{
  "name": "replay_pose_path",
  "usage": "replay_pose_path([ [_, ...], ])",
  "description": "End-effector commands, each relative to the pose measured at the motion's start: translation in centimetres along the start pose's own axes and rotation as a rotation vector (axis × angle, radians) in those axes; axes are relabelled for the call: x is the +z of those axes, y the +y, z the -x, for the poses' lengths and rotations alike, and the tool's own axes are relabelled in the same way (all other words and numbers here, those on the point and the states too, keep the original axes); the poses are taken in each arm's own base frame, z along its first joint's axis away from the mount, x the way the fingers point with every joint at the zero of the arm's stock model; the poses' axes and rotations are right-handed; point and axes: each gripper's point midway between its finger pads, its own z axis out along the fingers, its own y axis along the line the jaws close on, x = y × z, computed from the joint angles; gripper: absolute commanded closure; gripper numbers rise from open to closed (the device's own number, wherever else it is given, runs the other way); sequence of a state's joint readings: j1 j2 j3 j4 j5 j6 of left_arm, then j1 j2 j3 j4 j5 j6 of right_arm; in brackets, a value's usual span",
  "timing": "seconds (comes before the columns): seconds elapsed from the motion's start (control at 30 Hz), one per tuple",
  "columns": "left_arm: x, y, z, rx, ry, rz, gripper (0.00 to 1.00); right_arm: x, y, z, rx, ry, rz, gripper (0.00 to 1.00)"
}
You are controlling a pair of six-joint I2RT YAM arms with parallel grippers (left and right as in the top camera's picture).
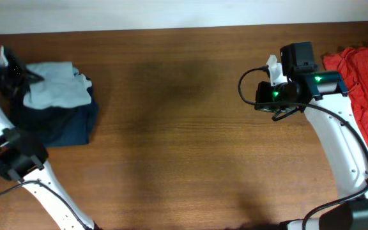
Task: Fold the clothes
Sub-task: 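Grasp the light blue bundle with the left gripper, carry it onto the navy garment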
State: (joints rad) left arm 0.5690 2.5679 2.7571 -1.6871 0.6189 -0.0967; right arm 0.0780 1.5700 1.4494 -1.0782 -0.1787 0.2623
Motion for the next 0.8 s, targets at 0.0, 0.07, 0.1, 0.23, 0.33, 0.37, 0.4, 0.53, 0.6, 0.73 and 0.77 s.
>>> replay_pose_path([
  [0.0, -0.8, 1.3, -0.5, 0.008, 0.02, -0.047, 1.0, -0.1, 0.0, -0.1, 0.01, 0.006, 0.004, 0.96],
  [0.07, -0.9, 3.7, -0.7, -0.024, 0.031, -0.011, 1.0, -0.1, 0.0, -0.3, 0.011, 0.012, 0.001, 0.96],
  [0.1, -1.1, 4.4, -0.6, -0.035, 0.03, -0.001, 1.0, -0.1, 0.0, -0.3, 0.011, 0.013, 0.001, 0.96],
  [0.23, -2.9, 9.9, 0.0, -0.075, -0.011, 0.118, 1.0, -0.1, -0.1, -0.2, 0.024, 0.01, -0.005, 0.96],
  [0.33, -3.8, 12.5, 0.6, -0.105, -0.045, 0.144, 0.99, -0.1, -0.2, -0.1, 0.036, 0.002, -0.011, 0.96],
  [0.37, -3.9, 13.1, 0.7, -0.107, -0.051, 0.157, 0.99, -0.1, -0.2, 0.0, 0.035, 0.001, -0.011, 0.96],
  [0.4, -4.0, 13.9, 0.7, -0.114, -0.052, 0.185, 0.98, -0.1, -0.3, 0.1, 0.036, -0.003, -0.014, 0.96],
  [0.53, -3.7, 14.3, 0.4, -0.123, -0.036, 0.193, 0.66, -0.1, -0.5, 0.2, 0.035, -0.009, -0.032, 0.96],
  [0.6, -3.6, 14.1, 0.1, -0.125, -0.023, 0.192, 0.45, -0.1, -0.6, 0.1, 0.035, -0.008, -0.032, 0.96],
  [0.73, -3.7, 13.8, -0.7, -0.14, 0.002, 0.189, 0.46, -0.1, -0.6, 0.1, 0.035, -0.005, -0.033, 0.96],
  [0.77, -4.0, 13.6, -0.9, -0.14, 0.004, 0.19, 0.47, -0.1, -0.6, 0.1, 0.035, -0.005, -0.033, 0.96],
])
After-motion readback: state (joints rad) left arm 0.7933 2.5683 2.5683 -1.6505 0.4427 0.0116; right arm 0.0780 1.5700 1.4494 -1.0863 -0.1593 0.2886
